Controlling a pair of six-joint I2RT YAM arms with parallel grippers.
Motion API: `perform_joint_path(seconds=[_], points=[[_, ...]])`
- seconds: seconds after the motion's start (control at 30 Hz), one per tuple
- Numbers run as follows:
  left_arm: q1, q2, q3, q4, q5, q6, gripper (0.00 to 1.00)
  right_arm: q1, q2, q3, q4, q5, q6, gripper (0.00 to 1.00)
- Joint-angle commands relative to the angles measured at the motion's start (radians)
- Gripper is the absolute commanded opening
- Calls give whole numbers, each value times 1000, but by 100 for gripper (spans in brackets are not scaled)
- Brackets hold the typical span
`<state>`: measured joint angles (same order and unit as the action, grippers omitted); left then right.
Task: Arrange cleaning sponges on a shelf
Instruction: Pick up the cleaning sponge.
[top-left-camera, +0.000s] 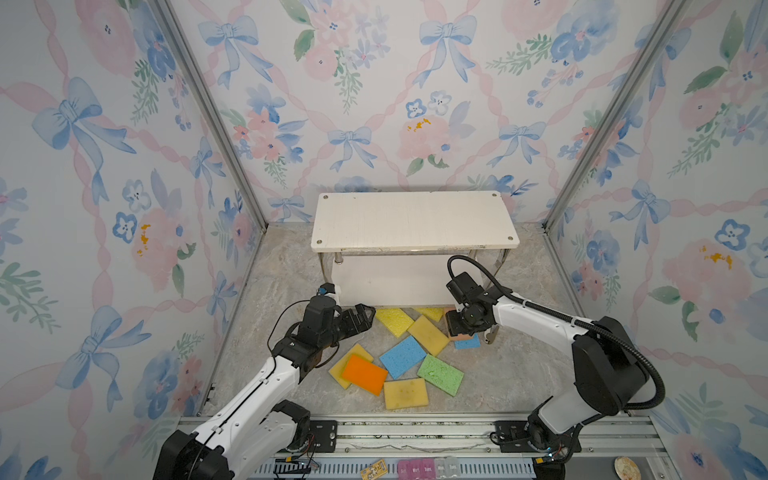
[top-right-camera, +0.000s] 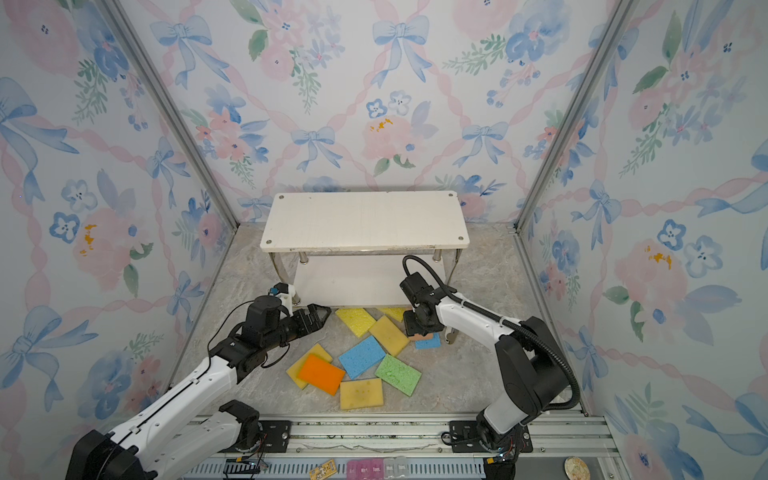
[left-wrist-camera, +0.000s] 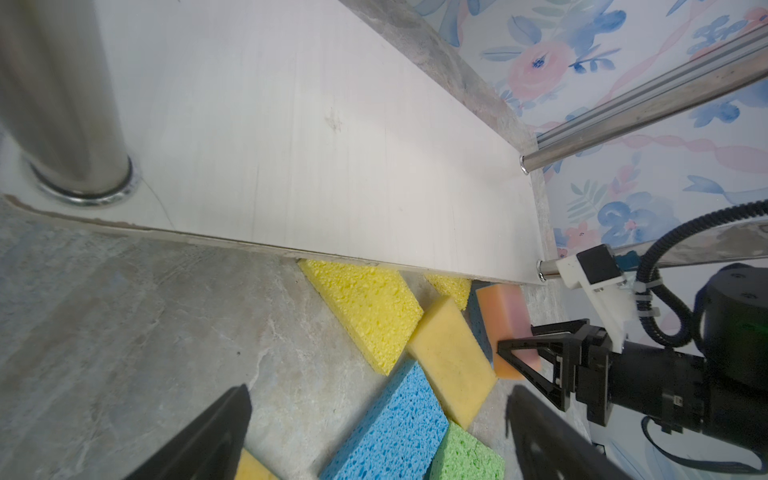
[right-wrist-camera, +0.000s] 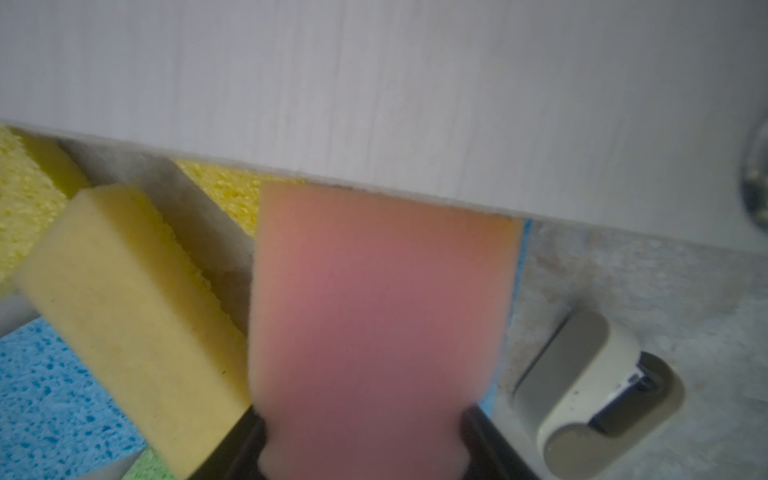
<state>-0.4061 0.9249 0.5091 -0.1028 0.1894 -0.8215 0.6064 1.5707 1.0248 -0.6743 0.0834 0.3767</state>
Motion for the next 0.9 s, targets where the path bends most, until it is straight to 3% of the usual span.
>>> perform_joint_path(seconds=[0.0,0.37,0.7,0.87], points=[[-5,-32,-25,-4,26,-26,98,26,-62,-6,-108,-16,-20,61],[-5,-83,-41,83,116,-68,98,59,-211,45,-128,-107,-65,62],[-8,-94,-123,417,247,-283,98,160,-188,106,43,-204,-72,65],[-19,-89,-123,439,259,-298,98,223,-117,153,95,-239,-62,66]])
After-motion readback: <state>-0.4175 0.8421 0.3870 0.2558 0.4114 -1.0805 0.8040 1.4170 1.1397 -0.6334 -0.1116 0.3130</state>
